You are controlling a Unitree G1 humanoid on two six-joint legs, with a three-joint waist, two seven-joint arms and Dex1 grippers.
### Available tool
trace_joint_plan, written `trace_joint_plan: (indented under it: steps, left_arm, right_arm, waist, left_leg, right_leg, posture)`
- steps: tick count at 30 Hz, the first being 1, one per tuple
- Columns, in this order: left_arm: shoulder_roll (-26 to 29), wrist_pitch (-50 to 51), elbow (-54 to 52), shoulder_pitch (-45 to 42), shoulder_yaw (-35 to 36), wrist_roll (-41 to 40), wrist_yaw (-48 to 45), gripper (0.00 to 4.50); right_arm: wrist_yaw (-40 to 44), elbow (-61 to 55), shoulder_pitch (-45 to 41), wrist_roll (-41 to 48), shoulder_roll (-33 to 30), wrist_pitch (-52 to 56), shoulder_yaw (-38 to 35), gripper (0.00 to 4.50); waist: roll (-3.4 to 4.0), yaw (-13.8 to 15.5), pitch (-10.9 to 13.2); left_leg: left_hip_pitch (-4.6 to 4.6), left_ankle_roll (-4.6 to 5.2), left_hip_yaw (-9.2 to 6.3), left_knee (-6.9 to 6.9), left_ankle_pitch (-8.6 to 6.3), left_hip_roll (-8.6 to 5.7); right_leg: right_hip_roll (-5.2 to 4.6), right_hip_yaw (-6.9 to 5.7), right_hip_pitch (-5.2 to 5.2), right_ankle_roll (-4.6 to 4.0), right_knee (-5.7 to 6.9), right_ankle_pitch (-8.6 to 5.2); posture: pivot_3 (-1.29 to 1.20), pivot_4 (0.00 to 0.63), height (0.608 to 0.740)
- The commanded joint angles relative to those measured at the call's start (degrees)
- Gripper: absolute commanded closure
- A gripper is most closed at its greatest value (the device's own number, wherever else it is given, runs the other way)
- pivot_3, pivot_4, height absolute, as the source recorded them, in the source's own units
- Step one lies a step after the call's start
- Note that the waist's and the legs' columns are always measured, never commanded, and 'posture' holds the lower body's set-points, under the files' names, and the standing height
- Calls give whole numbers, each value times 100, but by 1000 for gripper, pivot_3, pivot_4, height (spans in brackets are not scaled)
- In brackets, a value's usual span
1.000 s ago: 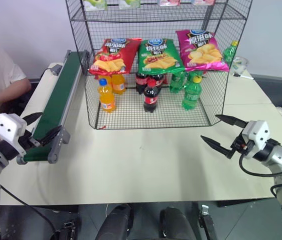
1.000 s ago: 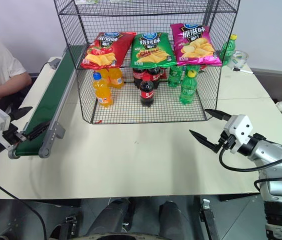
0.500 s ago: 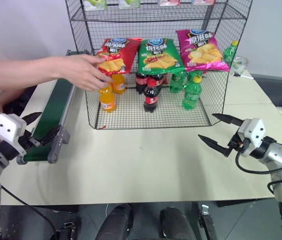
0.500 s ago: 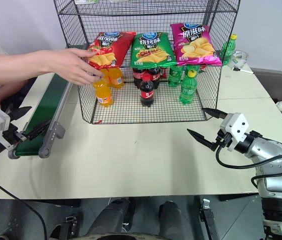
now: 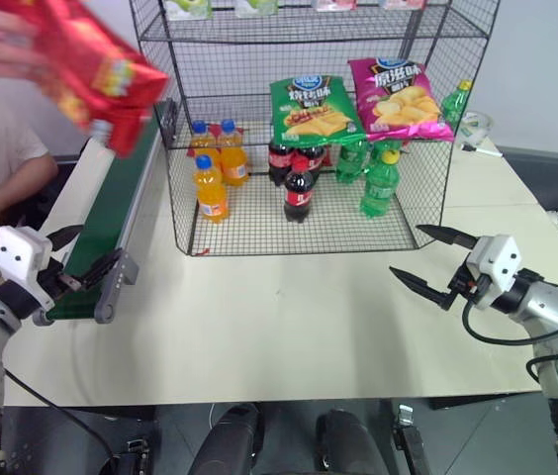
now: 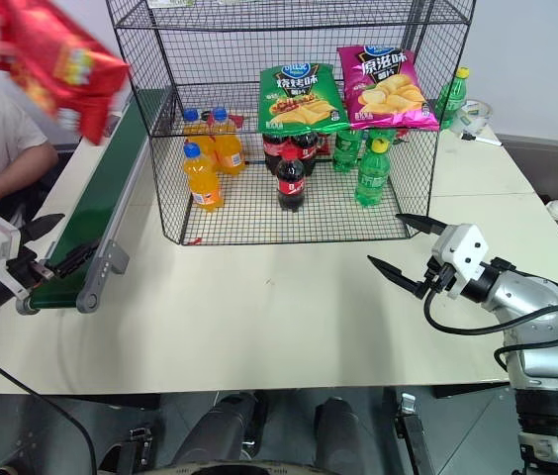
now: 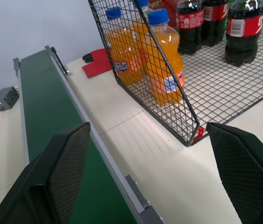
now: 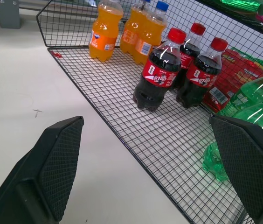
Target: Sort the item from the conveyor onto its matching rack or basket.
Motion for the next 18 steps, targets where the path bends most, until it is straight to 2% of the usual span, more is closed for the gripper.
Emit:
trace_joint_plan:
  steps: [1, 18]
  left_arm:
    - [54, -52, -167, 59, 112, 3, 44, 348]
    - [47, -26, -309, 214, 145, -57, 84, 348]
  right_arm:
    - [-1, -39, -97, 26, -3, -129, -24, 0]
    - [-39, 20, -215, 9, 19, -143, 117, 0]
  waist:
    - [0, -2, 0]
    - [0, -1, 1]
  left_leg:
    - [0, -1, 0, 0, 0, 0]
    - [-3, -2, 0, -1, -1, 0]
  right_leg:
    - [0, 0, 0, 0, 0, 0]
    - [0, 0, -2, 0, -2, 0]
  posture:
    - [0, 150, 740]
    - [0, 150, 740]
